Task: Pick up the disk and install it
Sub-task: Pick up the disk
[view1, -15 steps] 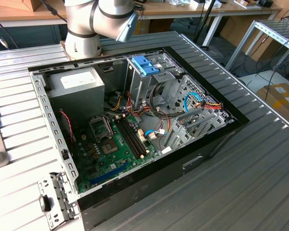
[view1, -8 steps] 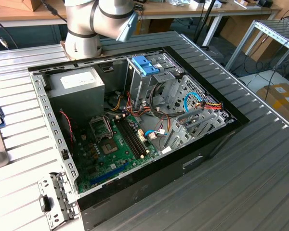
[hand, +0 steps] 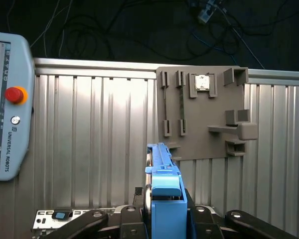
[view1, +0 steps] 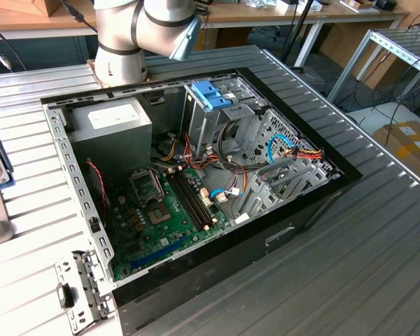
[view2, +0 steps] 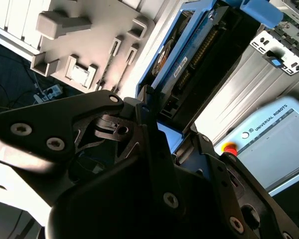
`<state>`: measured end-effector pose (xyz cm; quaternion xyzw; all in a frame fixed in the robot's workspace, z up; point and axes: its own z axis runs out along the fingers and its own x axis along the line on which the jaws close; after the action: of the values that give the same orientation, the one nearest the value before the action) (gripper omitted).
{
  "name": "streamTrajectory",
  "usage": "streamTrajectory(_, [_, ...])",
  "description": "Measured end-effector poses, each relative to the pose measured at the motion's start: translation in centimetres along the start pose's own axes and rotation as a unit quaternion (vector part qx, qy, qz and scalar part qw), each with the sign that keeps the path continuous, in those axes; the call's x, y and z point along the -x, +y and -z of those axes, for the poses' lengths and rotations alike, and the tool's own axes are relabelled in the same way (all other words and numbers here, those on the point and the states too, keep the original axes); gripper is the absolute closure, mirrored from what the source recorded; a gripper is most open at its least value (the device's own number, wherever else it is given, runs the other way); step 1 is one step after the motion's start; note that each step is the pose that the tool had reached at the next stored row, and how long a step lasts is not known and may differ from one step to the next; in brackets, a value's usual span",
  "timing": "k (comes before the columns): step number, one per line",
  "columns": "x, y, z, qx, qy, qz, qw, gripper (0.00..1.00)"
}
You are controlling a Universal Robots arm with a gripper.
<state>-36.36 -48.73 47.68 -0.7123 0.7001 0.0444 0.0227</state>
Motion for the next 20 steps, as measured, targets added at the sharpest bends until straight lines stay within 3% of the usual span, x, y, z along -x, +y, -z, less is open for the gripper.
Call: streamTrajectory(20, [-0.84, -1.48, 0.11, 0.0000, 0.0000, 0.000, 1.0000, 0.63])
